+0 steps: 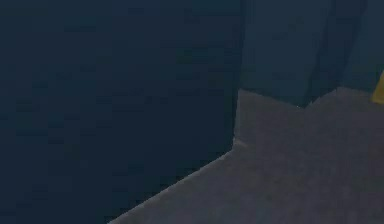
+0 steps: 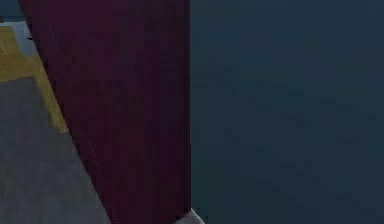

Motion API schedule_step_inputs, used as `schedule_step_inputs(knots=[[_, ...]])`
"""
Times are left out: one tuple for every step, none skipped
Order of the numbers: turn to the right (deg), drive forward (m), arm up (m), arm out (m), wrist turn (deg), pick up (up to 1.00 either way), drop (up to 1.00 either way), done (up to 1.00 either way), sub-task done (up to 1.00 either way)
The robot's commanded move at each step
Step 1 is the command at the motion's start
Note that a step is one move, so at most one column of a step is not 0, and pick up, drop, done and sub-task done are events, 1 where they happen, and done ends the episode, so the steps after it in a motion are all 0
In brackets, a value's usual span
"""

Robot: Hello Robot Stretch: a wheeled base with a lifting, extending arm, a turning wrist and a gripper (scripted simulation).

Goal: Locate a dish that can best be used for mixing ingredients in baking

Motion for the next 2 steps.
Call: schedule_step_inputs(knots=[[0.0, 0.70, 0.00, 0.00, 0.0, 0.00, 0.00, 0.00, 0.00], [45.0, 0.00, 0.00, 0.00, 0.0, 0.00, 0.00, 0.00, 0.00]])
